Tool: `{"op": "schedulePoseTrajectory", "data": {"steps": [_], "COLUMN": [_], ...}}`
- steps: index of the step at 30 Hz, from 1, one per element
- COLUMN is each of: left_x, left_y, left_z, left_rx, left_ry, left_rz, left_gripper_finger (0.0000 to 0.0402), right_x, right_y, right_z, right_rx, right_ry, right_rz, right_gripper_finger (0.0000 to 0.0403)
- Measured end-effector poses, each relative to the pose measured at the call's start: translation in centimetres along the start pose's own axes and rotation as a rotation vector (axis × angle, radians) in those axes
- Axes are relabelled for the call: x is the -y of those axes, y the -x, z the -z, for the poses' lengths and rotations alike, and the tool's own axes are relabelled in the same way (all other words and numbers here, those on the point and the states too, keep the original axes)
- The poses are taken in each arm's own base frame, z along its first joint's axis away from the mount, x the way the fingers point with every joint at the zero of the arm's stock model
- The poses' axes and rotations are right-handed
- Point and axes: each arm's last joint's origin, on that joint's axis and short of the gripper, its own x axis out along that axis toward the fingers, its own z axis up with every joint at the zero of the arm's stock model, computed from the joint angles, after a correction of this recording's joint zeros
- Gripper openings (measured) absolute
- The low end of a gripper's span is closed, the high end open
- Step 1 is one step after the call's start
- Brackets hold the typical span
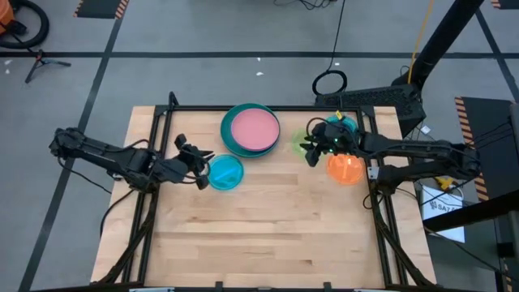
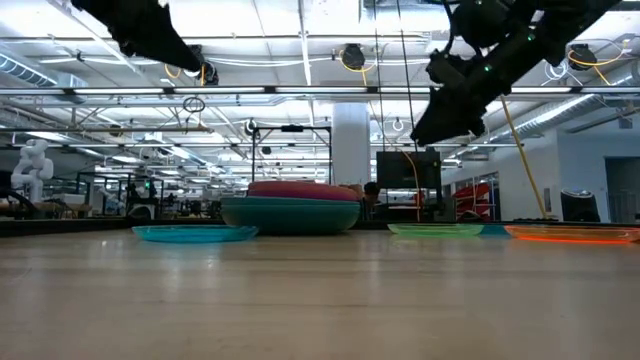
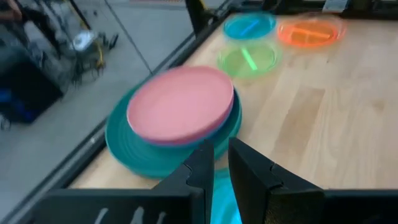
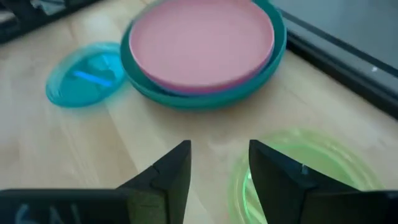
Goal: Stack plastic plates
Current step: Stack the bottom light blue plate on top of the light pink plate
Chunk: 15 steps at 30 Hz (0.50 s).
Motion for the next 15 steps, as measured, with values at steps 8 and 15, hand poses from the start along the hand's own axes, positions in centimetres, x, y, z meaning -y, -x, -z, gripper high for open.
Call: {"op": "schedulePoseTrajectory", "data": {"steps": [8, 15], "left_x": [2.2, 4.8], "left_y": [-2.8, -5.9], "left_z": [2.5, 5.3], "left_rx": [-0.224, -0.458], "left_ry": [0.01, -0.146], "left_rz": [-0.02, 0.047], "left_gripper_finger": [0.0056, 0.0056], "right_x": [0.1, -0.2], "right_y": [-0.2, -0.2], "right_z": [0.7, 0.6], "right_rx": [-0.015, -0.005], "right_ry": [-0.005, 0.043], "right_rz": [-0.003, -0.018], "right_gripper_finger": [0.0155, 0.0155]}}
